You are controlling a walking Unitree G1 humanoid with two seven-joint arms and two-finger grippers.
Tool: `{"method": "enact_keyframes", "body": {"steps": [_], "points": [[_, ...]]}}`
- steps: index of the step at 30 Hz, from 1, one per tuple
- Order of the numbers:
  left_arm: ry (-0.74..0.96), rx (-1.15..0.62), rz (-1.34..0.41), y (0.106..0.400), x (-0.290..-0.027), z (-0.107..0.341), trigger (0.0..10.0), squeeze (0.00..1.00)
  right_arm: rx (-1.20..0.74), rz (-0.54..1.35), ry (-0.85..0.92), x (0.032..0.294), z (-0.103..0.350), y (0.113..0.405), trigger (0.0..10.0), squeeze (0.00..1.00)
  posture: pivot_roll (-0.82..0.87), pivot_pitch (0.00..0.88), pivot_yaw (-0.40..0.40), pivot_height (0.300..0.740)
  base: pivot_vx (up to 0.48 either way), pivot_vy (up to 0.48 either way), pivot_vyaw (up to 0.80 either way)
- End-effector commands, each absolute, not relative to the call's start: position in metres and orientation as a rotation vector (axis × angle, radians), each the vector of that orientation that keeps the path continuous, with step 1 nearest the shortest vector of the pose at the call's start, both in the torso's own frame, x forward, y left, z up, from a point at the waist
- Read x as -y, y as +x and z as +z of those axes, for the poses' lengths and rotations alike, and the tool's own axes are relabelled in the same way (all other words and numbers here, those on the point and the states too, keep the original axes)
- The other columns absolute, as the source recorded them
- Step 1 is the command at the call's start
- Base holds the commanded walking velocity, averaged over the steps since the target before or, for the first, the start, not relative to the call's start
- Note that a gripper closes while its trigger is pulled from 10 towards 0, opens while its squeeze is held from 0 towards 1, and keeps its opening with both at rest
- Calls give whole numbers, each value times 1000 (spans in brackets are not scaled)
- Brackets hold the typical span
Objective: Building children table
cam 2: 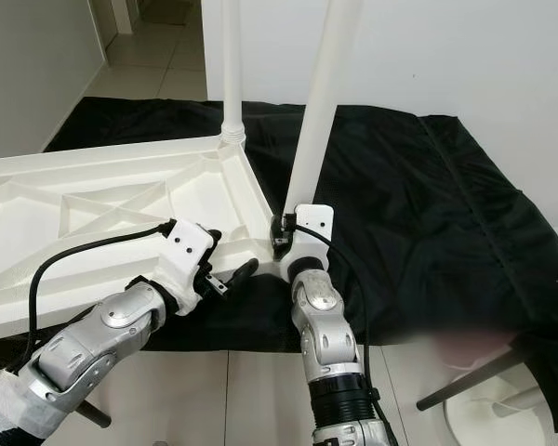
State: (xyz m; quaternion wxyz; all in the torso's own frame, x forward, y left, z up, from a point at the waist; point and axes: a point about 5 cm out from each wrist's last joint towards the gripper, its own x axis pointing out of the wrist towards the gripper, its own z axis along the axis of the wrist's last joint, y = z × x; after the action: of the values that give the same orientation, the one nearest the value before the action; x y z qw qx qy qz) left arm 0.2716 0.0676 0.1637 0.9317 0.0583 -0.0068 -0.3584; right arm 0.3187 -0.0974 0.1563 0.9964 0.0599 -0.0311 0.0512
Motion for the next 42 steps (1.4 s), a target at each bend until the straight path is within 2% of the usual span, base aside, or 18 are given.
{"method": "enact_keyframes", "body": {"steps": [1, 2, 3, 4, 5, 10, 15, 16, 22, 25, 36, 37, 38, 39, 41, 42], "points": [[113, -10, -933, 264, -62, 155, 10000, 0, 22, 85, 168, 105, 150, 320, 10000, 0, 11, 43, -36, 740, 0, 0, 0], [107, -10, -927, 264, -61, 153, 10000, 0, 24, 87, 166, 105, 150, 320, 10000, 0, 11, 43, -36, 740, 0, 0, 0], [99, -10, -918, 263, -61, 151, 10000, 0, 31, 95, 158, 106, 151, 320, 10000, 576, 11, 38, -41, 740, 0, 0, 0], [94, -10, -914, 263, -60, 149, 10000, 0, 35, 100, 152, 107, 152, 320, 10000, 576, 11, 38, -41, 740, 0, 0, 0], [96, -14, -918, 260, -60, 146, 10000, 0, 39, 111, 143, 109, 153, 320, 10000, 1000, 13, 35, -45, 740, 0, 0, 0], [86, -29, -926, 257, -60, 142, 10000, 0, 49, 137, 128, 114, 155, 320, 10000, 1000, 14, 32, -48, 740, 0, 0, 0], [101, -21, -924, 258, -63, 142, 10000, 0, 49, 255, 134, 123, 157, 319, 10000, 1000, 17, 25, -49, 740, 0, 0, 0], [101, -19, -924, 258, -63, 143, 10000, 0, 51, 283, 130, 126, 158, 320, 10000, 0, 17, 25, -49, 740, 0, 0, 0], [107, -8, -943, 258, -61, 143, 10000, 0, 66, 466, 42, 144, 162, 324, 10000, 0, 9, 14, -40, 740, 0, 0, 0], [108, -3, -956, 257, -59, 145, 10000, 0, 63, 583, -28, 145, 161, 325, 10000, 0, 7, 13, -39, 740, 0, 0, 0], [108, -3, -981, 256, -56, 146, 10000, 0, 22, 783, -153, 142, 153, 339, 9922, 0, 19, 9, -41, 740, 0, 0, 0], [108, -3, -981, 256, -55, 146, 10000, 0, 19, 794, -164, 141, 152, 340, 4784, 0, 19, 9, -41, 740, 0, 0, 0], [108, -3, -981, 256, -55, 146, 10000, 0, 19, 794, -164, 141, 152, 340, 4784, 0, 19, 9, -41, 740, 0, 0, 0], [108, -3, -978, 255, -56, 146, 10000, 0, 6, 810, -187, 141, 150, 344, 4235, 0, 25, 11, -45, 740, 0, 0, 0], [108, -3, -976, 256, -55, 146, 10000, 0, 1, 813, -189, 141, 149, 346, 4235, 0, 27, 11, -47, 740, 0, 0, 0], [108, -3, -976, 256, -55, 146, 10000, 0, -2, 816, -189, 142, 149, 347, 1098, 0, 27, 11, -47, 740, 0, 0, 0]]}}
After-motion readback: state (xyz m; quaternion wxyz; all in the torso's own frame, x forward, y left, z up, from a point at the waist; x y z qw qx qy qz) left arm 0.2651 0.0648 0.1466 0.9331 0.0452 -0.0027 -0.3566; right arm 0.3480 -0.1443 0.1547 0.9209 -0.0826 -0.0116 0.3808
